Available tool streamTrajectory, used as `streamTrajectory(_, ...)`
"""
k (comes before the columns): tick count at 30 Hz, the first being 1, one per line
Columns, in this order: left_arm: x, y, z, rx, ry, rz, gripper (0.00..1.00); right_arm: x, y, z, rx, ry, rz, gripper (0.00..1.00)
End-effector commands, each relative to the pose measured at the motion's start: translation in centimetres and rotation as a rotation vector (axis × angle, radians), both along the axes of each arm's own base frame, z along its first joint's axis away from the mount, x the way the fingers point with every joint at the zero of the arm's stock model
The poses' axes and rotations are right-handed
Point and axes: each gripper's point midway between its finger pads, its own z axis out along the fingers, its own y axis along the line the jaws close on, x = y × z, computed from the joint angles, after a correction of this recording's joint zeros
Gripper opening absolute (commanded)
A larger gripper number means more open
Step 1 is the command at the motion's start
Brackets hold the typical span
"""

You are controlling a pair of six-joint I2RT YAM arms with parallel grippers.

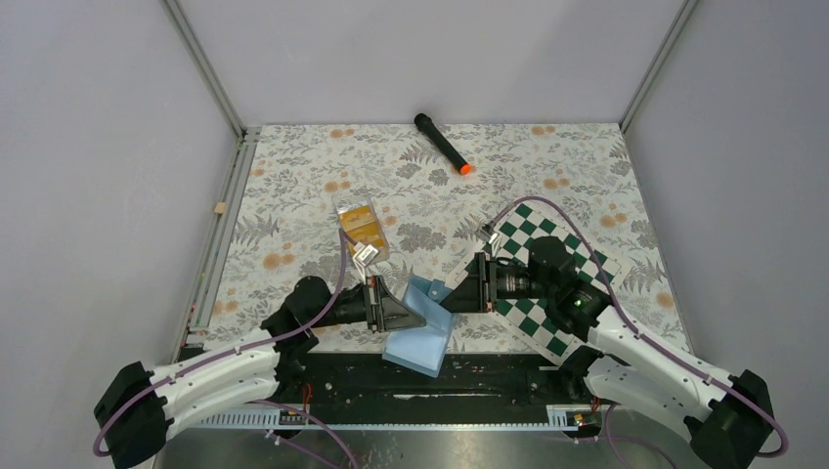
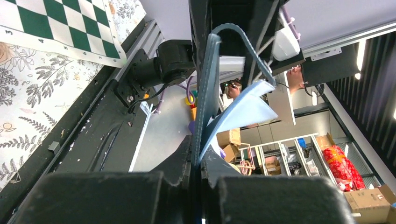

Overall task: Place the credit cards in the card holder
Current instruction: Turn over the card slot in the card holder.

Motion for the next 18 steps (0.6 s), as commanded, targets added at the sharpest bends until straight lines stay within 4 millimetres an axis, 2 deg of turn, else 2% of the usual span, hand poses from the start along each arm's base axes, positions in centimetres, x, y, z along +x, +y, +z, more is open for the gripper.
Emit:
streamTrajectory(1,0.7,-0.1,2.1,-0.005,-0.057,0.031,0.0,1.2,-1.2,0.3,-0.13,-0.146,-0.063,0.57)
streamTrajectory(2,0.9,0.0,1.7,0.023,-0.058,0.043,0.0,1.7,-1.8,-0.3,-0.185,-0.173,-0.098,0.66)
streamTrajectory(5,1.4,0.6,0.6,0.121,-0.053,0.082,0.0,2.3,-3.2,-0.5,-0.278,-0.257,-0.137,0.9)
streamTrajectory(7,1.5,0.9,-0.1,0.189,-0.046,0.091,0.0,2.1,-3.7,-0.6,-0.314,-0.293,-0.123,0.99)
streamTrajectory(14,0.0,0.3,-0.1,0.255,-0.034,-0.044,0.0,0.4,-3.0,-1.3,-0.31,-0.283,0.056,0.99)
streamTrajectory(18,-0.4,-0.6,0.4,0.265,-0.035,-0.109,0.0,-0.2,-1.9,-0.6,-0.254,-0.276,0.134,0.97)
